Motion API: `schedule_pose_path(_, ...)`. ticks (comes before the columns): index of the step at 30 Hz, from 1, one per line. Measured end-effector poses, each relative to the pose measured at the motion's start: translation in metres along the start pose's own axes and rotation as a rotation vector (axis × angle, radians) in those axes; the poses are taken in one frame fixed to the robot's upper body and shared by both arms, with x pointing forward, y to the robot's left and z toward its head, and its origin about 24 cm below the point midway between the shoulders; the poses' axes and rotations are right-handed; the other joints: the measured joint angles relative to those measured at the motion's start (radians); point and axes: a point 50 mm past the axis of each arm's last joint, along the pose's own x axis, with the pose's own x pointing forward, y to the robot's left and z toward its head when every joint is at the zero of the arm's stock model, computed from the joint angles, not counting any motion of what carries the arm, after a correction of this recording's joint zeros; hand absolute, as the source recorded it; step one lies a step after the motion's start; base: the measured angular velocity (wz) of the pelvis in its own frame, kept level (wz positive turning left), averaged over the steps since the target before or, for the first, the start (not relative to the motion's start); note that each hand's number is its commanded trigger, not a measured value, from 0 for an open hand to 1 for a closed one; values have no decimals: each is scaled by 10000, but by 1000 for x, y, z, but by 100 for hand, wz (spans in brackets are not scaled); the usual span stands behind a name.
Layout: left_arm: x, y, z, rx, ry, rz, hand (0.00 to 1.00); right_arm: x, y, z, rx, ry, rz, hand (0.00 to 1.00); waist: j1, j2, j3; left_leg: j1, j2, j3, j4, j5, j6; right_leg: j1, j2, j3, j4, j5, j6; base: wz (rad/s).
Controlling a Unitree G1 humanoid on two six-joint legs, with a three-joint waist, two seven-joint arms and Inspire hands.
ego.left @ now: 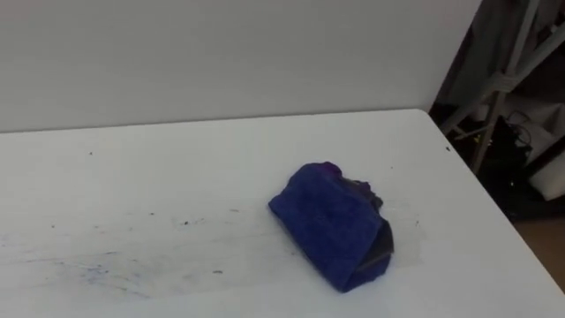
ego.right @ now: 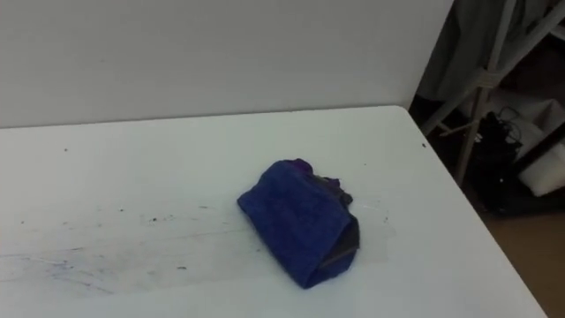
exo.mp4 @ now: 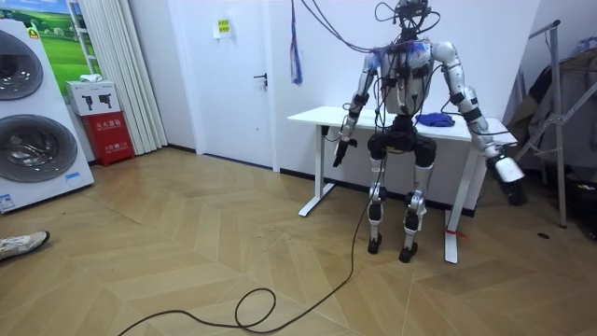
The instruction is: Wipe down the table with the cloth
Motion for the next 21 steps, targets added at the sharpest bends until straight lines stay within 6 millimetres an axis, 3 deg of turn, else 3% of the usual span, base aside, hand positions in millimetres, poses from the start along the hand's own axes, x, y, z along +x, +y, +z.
schedule_pose_path(3, 1, -9, -2, 329, 209, -251, 0, -6, 29, -18, -1219, 496, 1469, 0, 59, 143, 1, 14, -4, -47, 13, -7, 11, 88, -55, -81, -105, 8, -6, 5)
schedule_pose_path(5, 1, -12, -1, 521, 269, -338, 0, -8, 37, -20, -2442, 384, 1956, 0, 140, 242, 8, 78, -18, -23, 3, -8, 13, 104, -58, -73, -100, 10, -3, -3)
schedule_pose_path(8, 1, -16, 6, 821, 123, -458, 0, -11, 46, -6, -3955, -242, 2366, 0, 328, 357, 48, 115, -30, 12, -25, -2, 9, 118, -52, -99, -62, 38, 5, -4)
schedule_pose_path(11, 2, -28, 12, 1191, 118, -743, 0, -20, 60, 22, -4695, -1391, 2526, 0, 370, 471, 91, 146, -27, 8, -8, -12, 22, 163, -21, -75, -88, 43, 4, 0)
schedule_pose_path(13, 2, -35, 20, 1257, -130, -923, 0, -29, 73, 42, -5375, -2554, 2583, 0, 611, 538, 129, 165, -25, 28, -20, -10, 19, 160, -22, -67, -83, 68, 15, 0)
schedule_pose_path(16, 2, -43, 22, 1442, -217, -1105, 0, -41, 88, 64, -5910, -3680, 2541, 0, 756, 631, 131, 153, -26, 2, -7, -9, 18, 157, -23, -102, -85, 76, 19, 1)
schedule_pose_path(21, 1, -54, 16, 1655, 43, -1463, 0, -45, 97, 61, -7106, -3966, 2414, 0, 925, 756, 176, 136, -54, -141, -10, 7, -6, 220, -68, -270, -80, 68, 19, 7)
